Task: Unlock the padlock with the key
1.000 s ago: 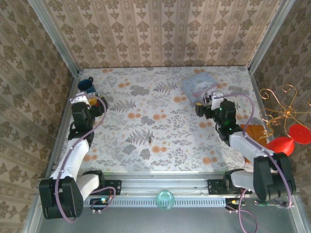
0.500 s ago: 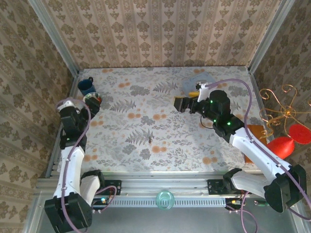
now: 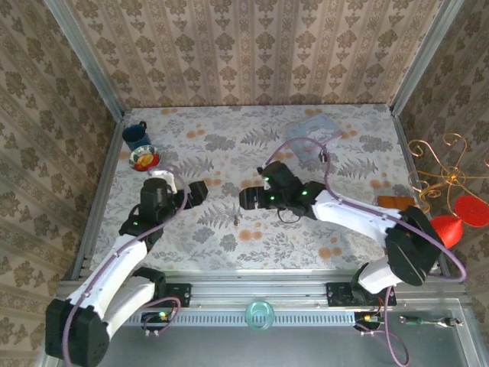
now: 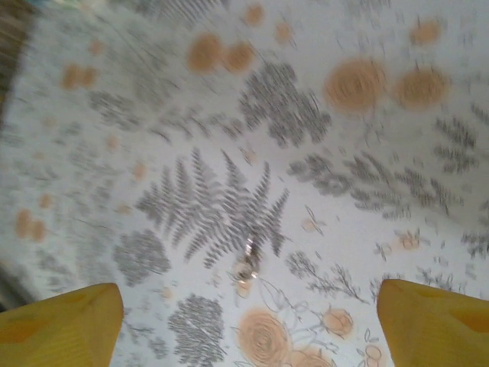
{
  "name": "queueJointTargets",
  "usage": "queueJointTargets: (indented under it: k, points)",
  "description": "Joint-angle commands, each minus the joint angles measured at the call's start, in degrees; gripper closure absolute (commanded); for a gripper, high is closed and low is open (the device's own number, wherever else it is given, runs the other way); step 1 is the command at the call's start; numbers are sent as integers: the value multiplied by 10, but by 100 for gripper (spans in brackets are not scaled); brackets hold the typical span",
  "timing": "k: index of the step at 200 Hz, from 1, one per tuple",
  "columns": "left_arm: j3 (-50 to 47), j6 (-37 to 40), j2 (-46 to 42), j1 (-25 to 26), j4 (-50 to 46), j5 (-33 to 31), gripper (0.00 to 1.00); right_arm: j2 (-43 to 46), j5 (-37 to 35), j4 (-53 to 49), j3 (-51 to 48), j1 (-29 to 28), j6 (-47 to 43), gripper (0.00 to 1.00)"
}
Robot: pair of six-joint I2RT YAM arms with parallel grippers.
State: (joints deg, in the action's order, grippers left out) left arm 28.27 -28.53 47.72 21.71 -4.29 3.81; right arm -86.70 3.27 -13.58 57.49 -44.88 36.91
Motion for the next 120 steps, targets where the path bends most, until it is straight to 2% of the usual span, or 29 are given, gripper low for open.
queueJointTargets:
  k: [1, 41, 58, 94, 120]
  points:
    - [-7, 85, -29, 29, -27, -135, 0, -50, -44, -52, 29, -26, 74, 18]
    - [-54, 99, -36, 29, 21, -149, 0, -142, -40, -74, 88, -68, 114, 32]
    - [-56, 86, -35, 29, 20, -169, 0, -175, -64, -117, 131, -87, 110, 34]
    - [-52, 71, -67, 28, -32, -272, 0, -231, -94, -199, 204, -106, 103, 46]
    - [-64, 58, -115, 24, -53, -319, 0, -257, -95, -214, 235, -113, 99, 51]
